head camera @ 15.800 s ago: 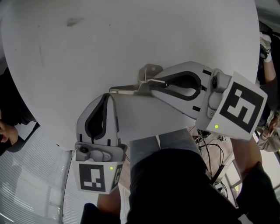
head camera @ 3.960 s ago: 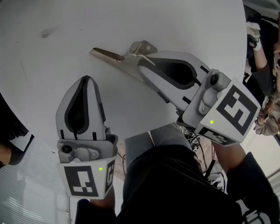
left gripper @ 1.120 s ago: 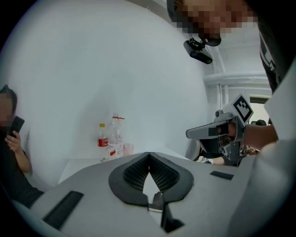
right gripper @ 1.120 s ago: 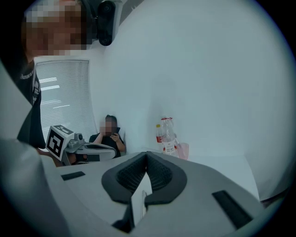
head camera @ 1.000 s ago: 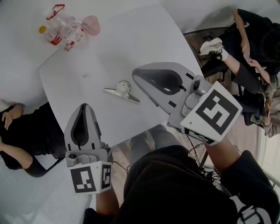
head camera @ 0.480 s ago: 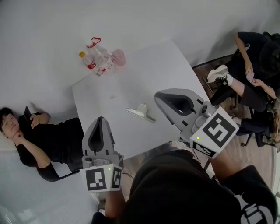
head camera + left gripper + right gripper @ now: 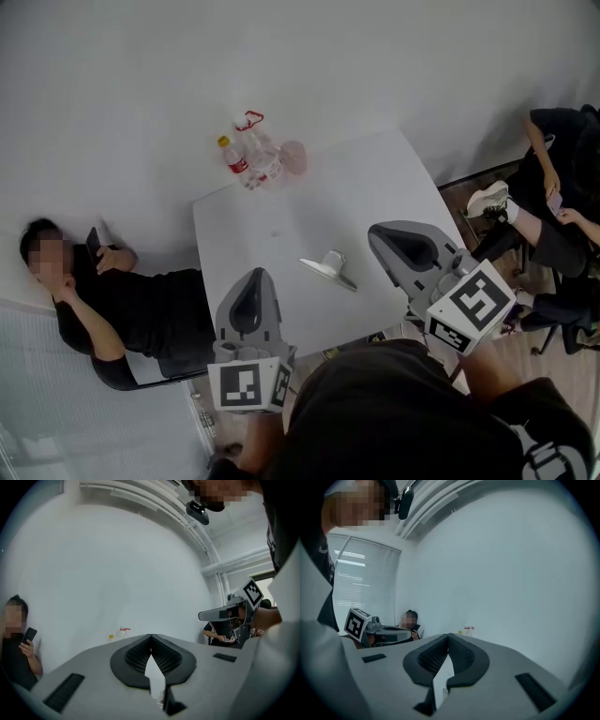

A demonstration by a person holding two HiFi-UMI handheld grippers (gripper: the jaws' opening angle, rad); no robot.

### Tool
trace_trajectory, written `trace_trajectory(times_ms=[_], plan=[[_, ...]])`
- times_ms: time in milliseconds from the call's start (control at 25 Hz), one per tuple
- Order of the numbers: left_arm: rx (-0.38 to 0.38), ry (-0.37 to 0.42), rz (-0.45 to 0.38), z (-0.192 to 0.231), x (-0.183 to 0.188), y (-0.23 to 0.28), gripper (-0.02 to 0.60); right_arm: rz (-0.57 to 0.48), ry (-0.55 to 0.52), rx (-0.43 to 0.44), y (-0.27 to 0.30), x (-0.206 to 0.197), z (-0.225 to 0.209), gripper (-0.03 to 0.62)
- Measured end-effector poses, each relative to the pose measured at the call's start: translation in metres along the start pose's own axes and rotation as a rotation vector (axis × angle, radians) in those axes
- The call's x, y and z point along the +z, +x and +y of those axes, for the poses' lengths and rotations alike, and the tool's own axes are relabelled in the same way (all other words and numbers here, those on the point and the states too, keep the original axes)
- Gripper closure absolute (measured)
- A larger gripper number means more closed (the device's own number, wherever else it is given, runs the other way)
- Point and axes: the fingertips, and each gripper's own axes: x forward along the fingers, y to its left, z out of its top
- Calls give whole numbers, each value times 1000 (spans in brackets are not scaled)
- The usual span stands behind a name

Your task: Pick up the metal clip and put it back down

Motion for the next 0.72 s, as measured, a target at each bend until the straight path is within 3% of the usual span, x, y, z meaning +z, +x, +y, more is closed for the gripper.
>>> trace_trajectory(times_ms=[720], plan=[[-14, 26, -59, -6, 4, 9, 560, -22, -45, 1, 0, 2, -3, 576]])
